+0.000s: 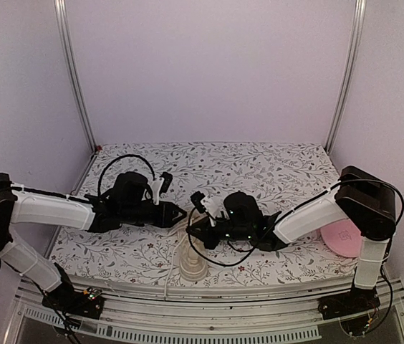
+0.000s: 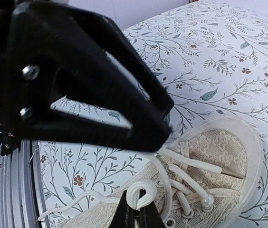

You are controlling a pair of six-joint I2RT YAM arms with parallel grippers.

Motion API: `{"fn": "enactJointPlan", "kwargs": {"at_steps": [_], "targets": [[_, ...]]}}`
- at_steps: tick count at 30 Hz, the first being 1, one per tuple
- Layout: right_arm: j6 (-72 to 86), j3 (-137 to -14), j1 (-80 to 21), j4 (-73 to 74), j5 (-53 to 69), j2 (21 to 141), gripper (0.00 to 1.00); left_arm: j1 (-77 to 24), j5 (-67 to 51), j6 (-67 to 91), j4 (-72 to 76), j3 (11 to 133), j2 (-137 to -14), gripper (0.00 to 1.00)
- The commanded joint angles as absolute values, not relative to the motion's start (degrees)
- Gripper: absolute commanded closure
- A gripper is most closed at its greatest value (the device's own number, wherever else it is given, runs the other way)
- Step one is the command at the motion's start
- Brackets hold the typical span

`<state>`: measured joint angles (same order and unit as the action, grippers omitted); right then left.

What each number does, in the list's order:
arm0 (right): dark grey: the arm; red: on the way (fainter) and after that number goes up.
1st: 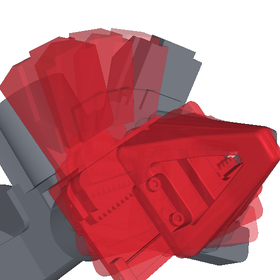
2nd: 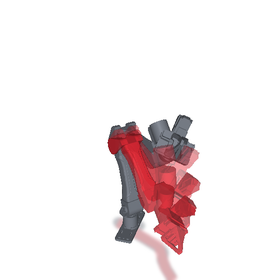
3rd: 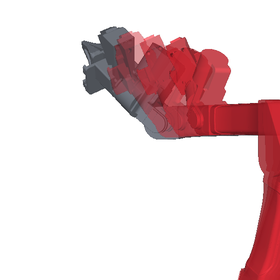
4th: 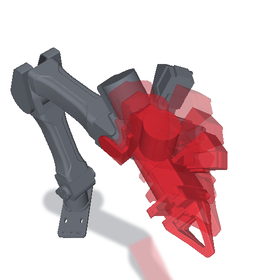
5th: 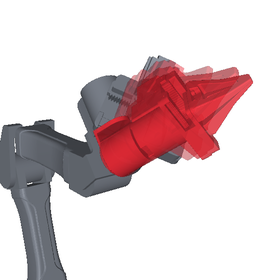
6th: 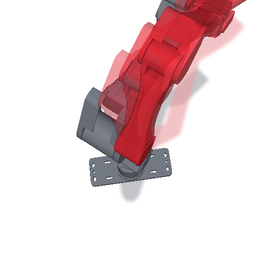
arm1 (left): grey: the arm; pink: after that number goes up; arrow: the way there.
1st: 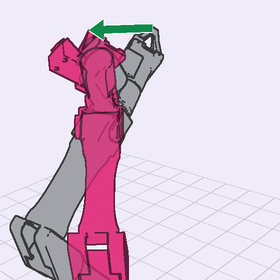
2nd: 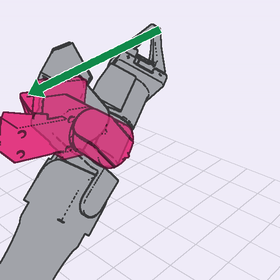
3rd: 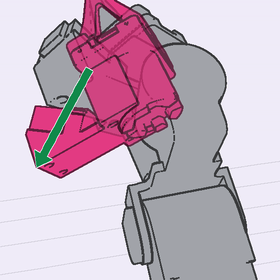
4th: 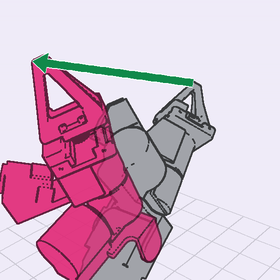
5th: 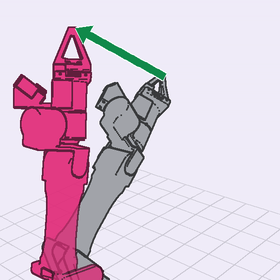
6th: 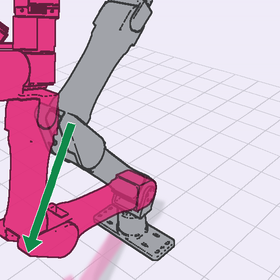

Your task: Tie the shoes

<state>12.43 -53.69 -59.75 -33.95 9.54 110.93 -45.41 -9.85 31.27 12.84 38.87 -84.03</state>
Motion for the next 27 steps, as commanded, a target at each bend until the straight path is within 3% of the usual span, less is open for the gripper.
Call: {"fn": "enactJointPlan", "kwargs": {"at_steps": [1,7,21,27], "targets": [[13.3,-53.0,-59.6,-36.7,8.0,110.7,0.98,-42.6,-7.7,23.8,6.2,42.8,-85.7,0.69],[13.4,-53.0,-59.5,-36.7,8.1,110.8,0.98,-42.6,-9.9,19.2,2.0,47.0,-91.5,0.76],[13.9,-53.4,-59.5,-36.7,8.3,111.5,0.98,-43.5,-12.7,18.9,2.6,47.7,-95.1,0.69],[13.9,-53.3,-59.5,-36.8,8.3,111.3,0.98,-43.8,-11.2,18.4,0.9,48.7,-96.6,0.79]]}}
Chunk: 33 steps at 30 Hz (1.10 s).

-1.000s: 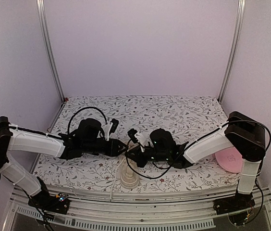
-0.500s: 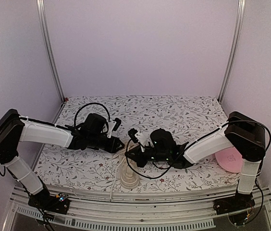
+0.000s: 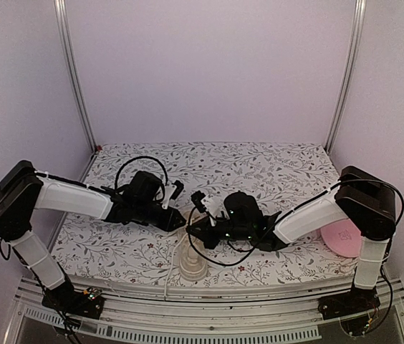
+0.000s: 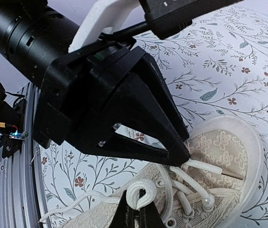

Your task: Tie the shoes

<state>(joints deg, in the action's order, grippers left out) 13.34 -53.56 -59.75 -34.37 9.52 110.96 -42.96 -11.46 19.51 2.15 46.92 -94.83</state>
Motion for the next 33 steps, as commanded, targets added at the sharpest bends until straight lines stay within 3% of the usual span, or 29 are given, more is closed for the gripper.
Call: {"fn": "enactJointPlan", "kwargs": {"at_steps": [1,8,12,13,21,28,33], "targets": [[13.9,-53.3,-59.5,-36.8,8.3,111.2,0.98,-44.0,-11.0,18.3,0.6,48.9,-96.8,0.81],[13.9,-53.2,-59.6,-37.0,8.0,111.2,0.98,-45.2,-11.0,17.1,-1.1,49.7,-97.9,0.82],[14.2,-53.1,-59.5,-36.9,7.6,110.9,0.98,-45.7,-11.0,17.2,-1.2,48.6,-97.6,1.0],[14.3,-53.0,-59.5,-36.9,7.5,110.8,0.98,-45.8,-10.2,17.5,-1.1,48.2,-97.0,1.0],[15.3,-52.7,-59.5,-36.8,6.7,110.5,0.98,-45.8,-1.1,22.1,3.0,40.4,-79.8,1.0],[17.5,-54.3,-58.8,-34.7,6.6,110.7,0.98,-46.5,-16.5,24.3,-1.5,34.5,-65.6,1.0],[19.3,-55.4,-57.6,-33.6,9.7,111.4,0.98,-53.0,-24.9,26.8,-0.3,33.5,-54.6,1.0]]}}
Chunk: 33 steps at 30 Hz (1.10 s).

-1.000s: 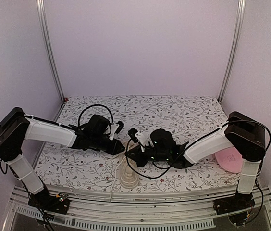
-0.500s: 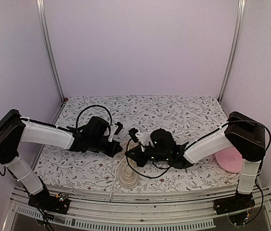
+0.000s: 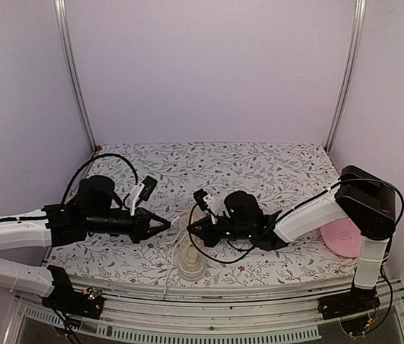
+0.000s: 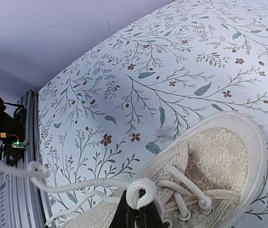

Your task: Tie the shoes

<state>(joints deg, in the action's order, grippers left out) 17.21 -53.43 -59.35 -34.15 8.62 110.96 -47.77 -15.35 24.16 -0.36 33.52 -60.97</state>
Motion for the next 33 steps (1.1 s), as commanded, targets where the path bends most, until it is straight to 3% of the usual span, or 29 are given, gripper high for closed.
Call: {"fn": "enactJointPlan", "kwargs": {"at_steps": [1,6,11,20,30,33], "targets": [[19.6,-55.7,-57.4,-33.4,10.2,111.6,0.98,-54.3,-26.0,27.1,0.3,34.3,-53.3,1.0],[20.9,-56.9,-56.2,-33.0,13.3,112.9,0.98,-60.2,-27.8,25.7,-2.1,40.4,-55.4,1.0],[21.8,-57.6,-55.5,-32.5,15.0,113.5,0.98,-65.1,-25.5,21.0,-9.5,45.8,-64.8,1.0],[22.7,-57.8,-55.0,-32.0,15.7,113.8,0.98,-70.7,-24.5,15.6,-7.5,52.7,-80.2,1.0],[22.4,-58.0,-54.8,-31.4,15.6,113.2,0.98,-72.5,-6.4,13.3,-5.6,61.1,-97.7,1.0],[22.2,-57.6,-54.8,-31.3,15.4,112.7,0.98,-72.6,-5.6,13.1,-4.0,59.8,-96.6,0.66]]}}
